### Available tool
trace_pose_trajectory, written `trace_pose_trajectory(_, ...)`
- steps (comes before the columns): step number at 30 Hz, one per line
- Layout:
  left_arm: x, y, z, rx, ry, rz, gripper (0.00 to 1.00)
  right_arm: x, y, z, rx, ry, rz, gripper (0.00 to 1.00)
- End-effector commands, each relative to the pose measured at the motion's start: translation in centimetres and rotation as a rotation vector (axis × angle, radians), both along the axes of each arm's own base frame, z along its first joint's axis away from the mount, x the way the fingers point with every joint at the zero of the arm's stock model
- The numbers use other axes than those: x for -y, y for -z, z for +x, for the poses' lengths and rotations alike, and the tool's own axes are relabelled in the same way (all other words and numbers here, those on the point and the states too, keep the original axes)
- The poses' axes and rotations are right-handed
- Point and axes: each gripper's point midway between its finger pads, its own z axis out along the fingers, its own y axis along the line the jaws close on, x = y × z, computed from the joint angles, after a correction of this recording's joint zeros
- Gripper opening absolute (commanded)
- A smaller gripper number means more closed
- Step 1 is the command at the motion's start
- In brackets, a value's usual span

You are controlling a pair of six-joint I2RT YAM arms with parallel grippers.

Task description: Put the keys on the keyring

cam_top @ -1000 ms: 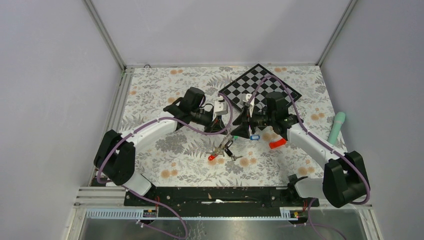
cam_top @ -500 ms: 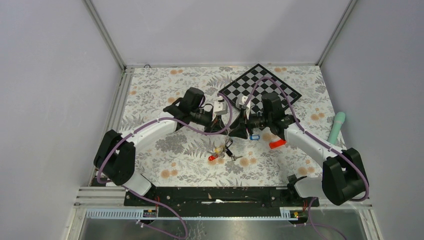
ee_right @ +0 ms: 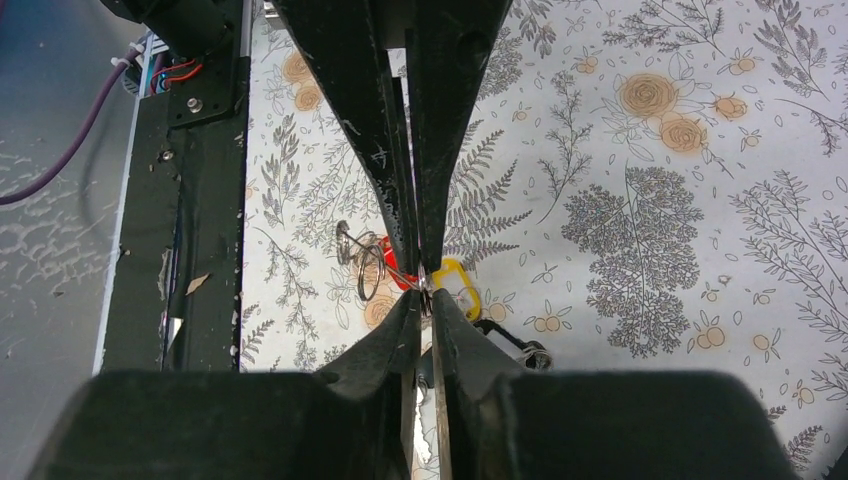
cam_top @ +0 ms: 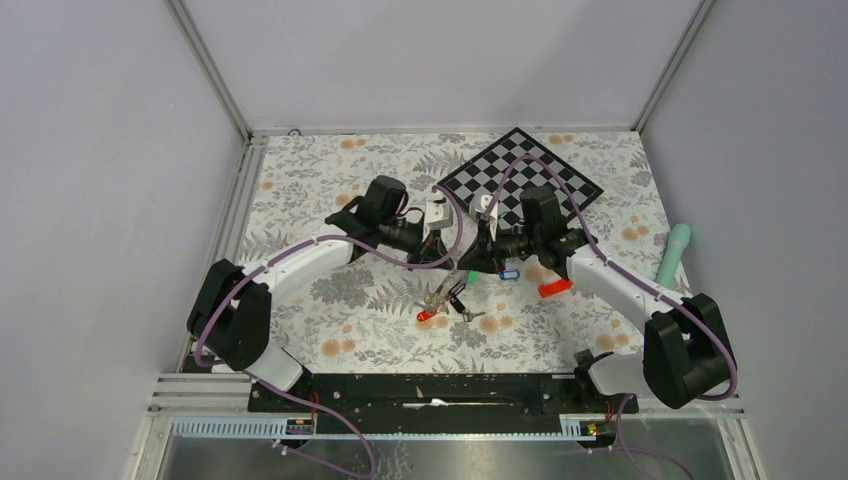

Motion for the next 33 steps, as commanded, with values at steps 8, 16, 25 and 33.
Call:
trace_pose_trajectory(8,0.2,-2.9,0.5,0.079,0.016,-0.086,0.00,-0.3,-2.8,0.1,0.077,-0.030,0.003,0.00)
trace_pose_trajectory(16,0.4,-3.4,1.5,0.098,-0.003,-0.073,0.23,0.1,-4.2,1.6,0.086,0.037,-0.059,0.00)
trace_pose_trajectory(25,0.1,-4.2,2.5,0.298,0.060,-0.085,0.52,0.7,-4.4,1.7,0.043,0.080,-0.183,0.00)
trace_pose_trajectory(33,0.5,-5.1,2.9,0.333,0.067,-0.117,0.50,1.7,-4.0,1.3,0.009,0.107,-0.296,0.00)
